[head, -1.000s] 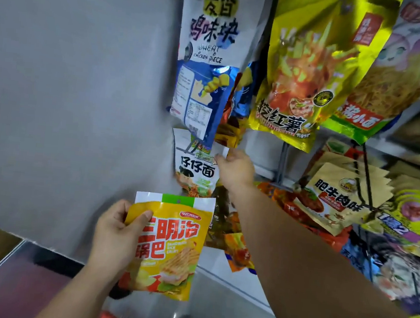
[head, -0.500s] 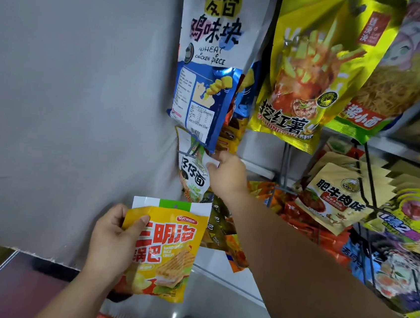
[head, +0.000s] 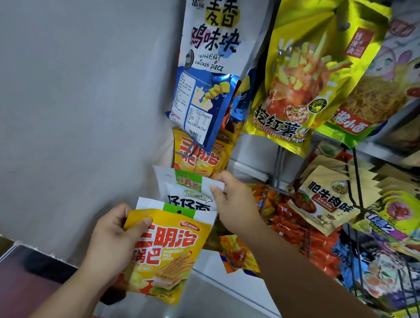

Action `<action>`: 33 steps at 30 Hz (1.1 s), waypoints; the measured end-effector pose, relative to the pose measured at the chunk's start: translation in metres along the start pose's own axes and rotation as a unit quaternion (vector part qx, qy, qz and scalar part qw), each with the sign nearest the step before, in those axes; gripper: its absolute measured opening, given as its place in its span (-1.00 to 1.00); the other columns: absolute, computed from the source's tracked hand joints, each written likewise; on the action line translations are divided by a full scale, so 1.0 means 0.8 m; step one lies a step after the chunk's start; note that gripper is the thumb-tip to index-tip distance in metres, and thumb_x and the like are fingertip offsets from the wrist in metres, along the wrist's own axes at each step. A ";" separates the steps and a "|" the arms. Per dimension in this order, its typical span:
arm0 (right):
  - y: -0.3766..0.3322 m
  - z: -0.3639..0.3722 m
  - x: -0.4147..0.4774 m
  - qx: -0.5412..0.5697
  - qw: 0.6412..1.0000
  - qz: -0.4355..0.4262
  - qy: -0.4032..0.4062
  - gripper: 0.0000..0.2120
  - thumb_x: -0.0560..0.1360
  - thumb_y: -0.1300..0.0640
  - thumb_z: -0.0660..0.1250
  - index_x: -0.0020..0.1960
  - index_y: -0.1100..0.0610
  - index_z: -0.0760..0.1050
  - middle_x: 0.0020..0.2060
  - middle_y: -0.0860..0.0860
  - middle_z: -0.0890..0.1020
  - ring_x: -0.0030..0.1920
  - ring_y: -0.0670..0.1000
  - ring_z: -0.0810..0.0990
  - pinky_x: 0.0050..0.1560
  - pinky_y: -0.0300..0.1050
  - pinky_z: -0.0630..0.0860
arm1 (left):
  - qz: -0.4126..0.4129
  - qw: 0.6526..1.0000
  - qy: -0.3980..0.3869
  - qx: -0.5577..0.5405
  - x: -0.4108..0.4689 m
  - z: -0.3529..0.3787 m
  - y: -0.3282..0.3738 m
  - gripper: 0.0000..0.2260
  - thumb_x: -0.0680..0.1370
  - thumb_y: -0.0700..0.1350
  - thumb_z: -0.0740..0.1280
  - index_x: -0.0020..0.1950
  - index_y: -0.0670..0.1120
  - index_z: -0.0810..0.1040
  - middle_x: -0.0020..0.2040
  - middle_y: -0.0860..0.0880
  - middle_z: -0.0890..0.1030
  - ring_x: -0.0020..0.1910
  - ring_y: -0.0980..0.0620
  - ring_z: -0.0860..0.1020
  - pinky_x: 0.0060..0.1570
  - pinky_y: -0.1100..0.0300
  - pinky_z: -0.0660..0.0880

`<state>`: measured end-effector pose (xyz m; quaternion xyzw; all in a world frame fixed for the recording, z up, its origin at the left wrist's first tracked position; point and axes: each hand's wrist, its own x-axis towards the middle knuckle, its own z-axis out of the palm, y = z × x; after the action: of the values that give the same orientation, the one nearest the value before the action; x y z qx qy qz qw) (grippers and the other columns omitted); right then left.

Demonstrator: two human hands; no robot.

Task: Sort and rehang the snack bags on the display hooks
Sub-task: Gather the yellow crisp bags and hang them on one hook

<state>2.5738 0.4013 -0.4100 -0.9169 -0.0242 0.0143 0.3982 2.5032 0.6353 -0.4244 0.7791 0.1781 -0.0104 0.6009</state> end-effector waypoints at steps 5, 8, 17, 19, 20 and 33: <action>0.025 -0.039 -0.041 0.051 0.998 0.018 0.013 -0.68 0.66 0.18 0.27 0.32 -0.15 0.44 -0.26 -0.21 0.53 -0.28 -0.22 0.54 -0.33 -0.36 0.41 | 0.021 0.998 -0.042 -0.029 -0.008 0.013 0.018 -0.72 0.54 -0.26 0.46 -0.26 -0.19 0.39 -0.37 -0.14 0.65 -0.39 -0.02 0.64 -0.38 0.08 0.54; 0.042 -0.062 -0.061 0.067 0.997 0.010 0.024 -0.71 0.65 0.24 0.28 0.19 -0.14 0.53 -0.29 -0.30 0.55 -0.32 -0.24 0.51 -0.30 -0.35 0.37 | 0.027 0.995 -0.070 -0.060 -0.010 0.028 0.027 -0.73 0.53 -0.32 0.46 -0.26 -0.23 0.39 -0.37 -0.16 0.65 -0.40 -0.02 0.63 -0.41 0.13 0.54; 0.063 -0.122 -0.111 0.265 0.963 0.052 0.020 -0.79 0.60 -0.01 0.38 -0.05 0.06 0.73 -0.06 -0.02 0.76 0.03 -0.02 0.71 0.05 -0.10 0.61 | 0.005 0.987 -0.077 -0.144 -0.026 0.112 0.069 -0.78 0.52 -0.30 0.45 -0.24 -0.15 0.46 -0.32 -0.10 0.71 -0.36 -0.02 0.70 -0.40 0.15 0.61; 0.075 -0.129 -0.115 0.253 0.963 0.068 0.055 -0.84 0.57 0.03 0.41 -0.15 -0.01 0.72 -0.13 -0.06 0.76 -0.04 -0.06 0.72 0.03 0.00 0.63 | -0.006 0.986 -0.089 -0.143 -0.035 0.132 0.075 -0.83 0.53 -0.31 0.45 -0.19 -0.17 0.50 -0.28 -0.12 0.73 -0.34 -0.04 0.71 -0.39 0.13 0.63; 0.083 -0.133 -0.115 0.248 0.963 0.080 0.067 -0.82 0.58 0.08 0.41 -0.17 -0.01 0.72 -0.14 -0.06 0.76 -0.04 -0.04 0.72 0.05 0.06 0.64 | -0.010 0.985 -0.097 -0.142 -0.039 0.143 0.077 -0.86 0.53 -0.31 0.44 -0.16 -0.18 0.51 -0.26 -0.14 0.74 -0.33 -0.05 0.71 -0.38 0.11 0.64; 0.165 -0.174 -0.131 0.064 0.984 0.095 0.138 -0.91 0.62 0.13 0.36 0.09 -0.03 0.59 0.00 -0.07 0.71 -0.05 0.30 0.64 -0.15 -0.16 0.59 | -0.018 0.994 -0.037 -0.103 -0.063 0.184 0.078 -0.91 0.57 -0.28 0.42 -0.02 -0.29 0.54 -0.23 -0.15 0.73 -0.27 -0.11 0.70 -0.16 -0.11 0.66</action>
<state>2.4802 0.2039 -0.4104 -0.8808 0.1192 -0.0725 0.4525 2.5032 0.4699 -0.3959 0.7089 0.1699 -0.0319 0.6838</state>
